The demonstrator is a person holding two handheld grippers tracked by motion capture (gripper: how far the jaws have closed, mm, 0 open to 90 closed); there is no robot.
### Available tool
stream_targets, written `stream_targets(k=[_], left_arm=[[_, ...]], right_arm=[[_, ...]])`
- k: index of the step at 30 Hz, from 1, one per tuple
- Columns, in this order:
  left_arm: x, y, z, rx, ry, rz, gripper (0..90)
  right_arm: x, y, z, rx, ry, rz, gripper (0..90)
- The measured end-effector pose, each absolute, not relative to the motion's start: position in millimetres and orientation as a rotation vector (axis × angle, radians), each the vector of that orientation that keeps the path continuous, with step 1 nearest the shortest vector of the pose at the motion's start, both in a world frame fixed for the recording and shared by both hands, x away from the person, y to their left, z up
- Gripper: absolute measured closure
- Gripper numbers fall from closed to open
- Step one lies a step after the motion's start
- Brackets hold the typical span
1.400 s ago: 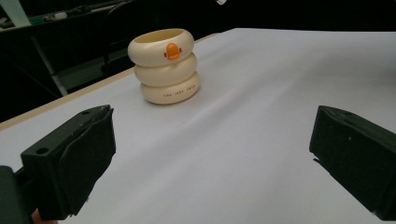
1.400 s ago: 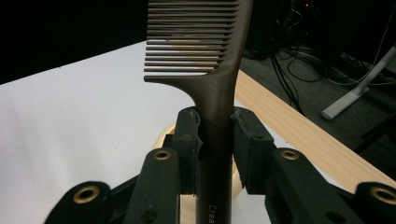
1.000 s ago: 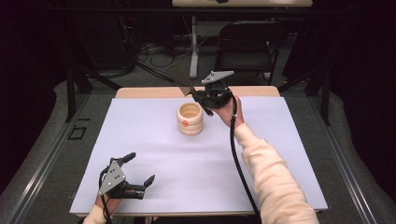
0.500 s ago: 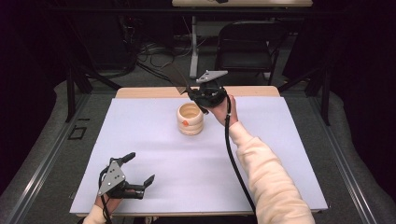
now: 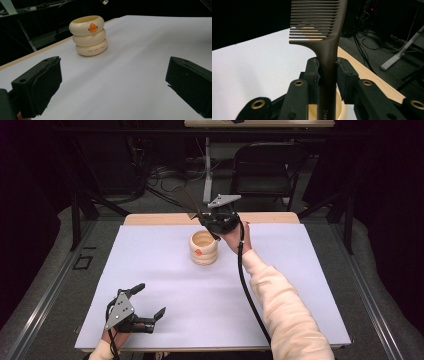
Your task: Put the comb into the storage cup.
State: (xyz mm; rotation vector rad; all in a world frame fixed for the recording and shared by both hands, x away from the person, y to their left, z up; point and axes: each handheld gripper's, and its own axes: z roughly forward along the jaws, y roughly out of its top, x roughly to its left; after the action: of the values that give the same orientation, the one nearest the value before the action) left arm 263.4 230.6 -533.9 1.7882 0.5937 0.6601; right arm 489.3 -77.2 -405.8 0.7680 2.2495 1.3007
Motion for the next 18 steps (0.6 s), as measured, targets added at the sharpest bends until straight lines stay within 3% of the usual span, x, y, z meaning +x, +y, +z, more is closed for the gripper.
stream_targets(k=[18], left_arm=[[263.2, 230.6, -534.0, 1.784, 0.596, 0.659, 0.5]], right_arm=[[495.0, -70.2, -409.1, 0.763, 2.216, 1.313, 72.1]])
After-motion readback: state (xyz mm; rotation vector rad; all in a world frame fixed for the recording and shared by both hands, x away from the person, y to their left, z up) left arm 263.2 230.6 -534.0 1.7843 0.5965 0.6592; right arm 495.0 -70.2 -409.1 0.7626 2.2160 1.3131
